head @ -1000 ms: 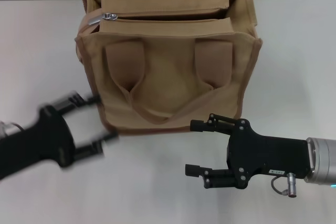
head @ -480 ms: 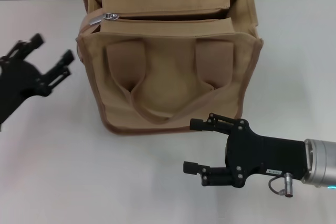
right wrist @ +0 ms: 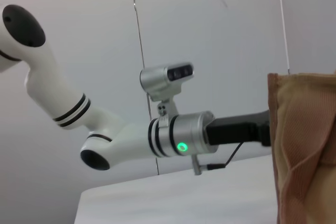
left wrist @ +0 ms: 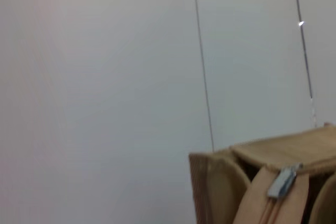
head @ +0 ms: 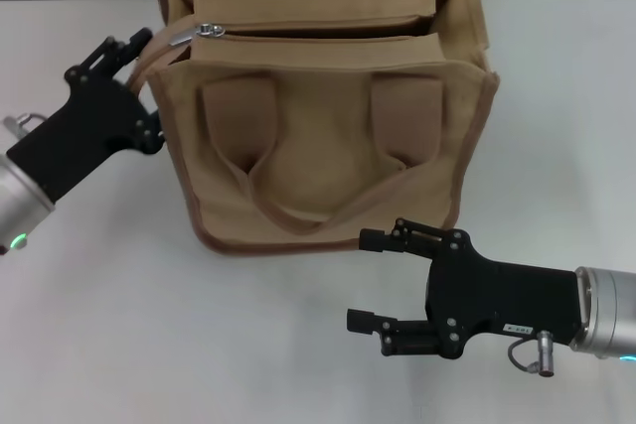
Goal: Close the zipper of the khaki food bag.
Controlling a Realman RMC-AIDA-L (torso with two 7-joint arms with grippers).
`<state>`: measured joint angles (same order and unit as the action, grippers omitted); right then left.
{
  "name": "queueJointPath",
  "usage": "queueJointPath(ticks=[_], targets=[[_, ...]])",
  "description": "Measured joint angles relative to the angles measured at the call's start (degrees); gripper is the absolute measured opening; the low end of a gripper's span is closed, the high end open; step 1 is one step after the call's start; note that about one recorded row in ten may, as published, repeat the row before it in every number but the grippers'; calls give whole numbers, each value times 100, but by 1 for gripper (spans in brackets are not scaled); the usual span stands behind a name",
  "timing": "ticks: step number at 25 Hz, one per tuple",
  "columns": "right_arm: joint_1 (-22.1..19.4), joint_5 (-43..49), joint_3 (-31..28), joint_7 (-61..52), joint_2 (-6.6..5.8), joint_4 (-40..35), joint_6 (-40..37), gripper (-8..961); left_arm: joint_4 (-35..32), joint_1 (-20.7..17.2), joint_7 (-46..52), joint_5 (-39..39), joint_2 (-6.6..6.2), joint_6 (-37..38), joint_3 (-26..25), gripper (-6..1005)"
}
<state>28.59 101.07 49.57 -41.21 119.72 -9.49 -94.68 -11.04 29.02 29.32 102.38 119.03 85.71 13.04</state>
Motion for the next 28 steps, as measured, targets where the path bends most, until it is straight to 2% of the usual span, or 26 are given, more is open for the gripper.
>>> queueJointPath(ticks=[10, 16, 20, 25, 28], targets=[[-46, 0, -14, -18, 7, 6, 51, 829, 173, -60, 44, -758, -30, 600, -5, 696], [-47, 0, 9, -24, 8, 9, 81, 830, 196, -63, -7, -763, -21, 557, 8, 686], [-40, 0, 14, -25, 8, 28, 83, 830, 163, -85, -189, -702, -28, 546, 192, 680], [-32, 0, -10, -21, 8, 60, 91, 829, 215, -137, -215, -742, -14, 495, 155, 469], [-30, 1, -15, -19, 8, 62, 102, 828, 233, -152, -224, -745, -8, 495, 163, 410]])
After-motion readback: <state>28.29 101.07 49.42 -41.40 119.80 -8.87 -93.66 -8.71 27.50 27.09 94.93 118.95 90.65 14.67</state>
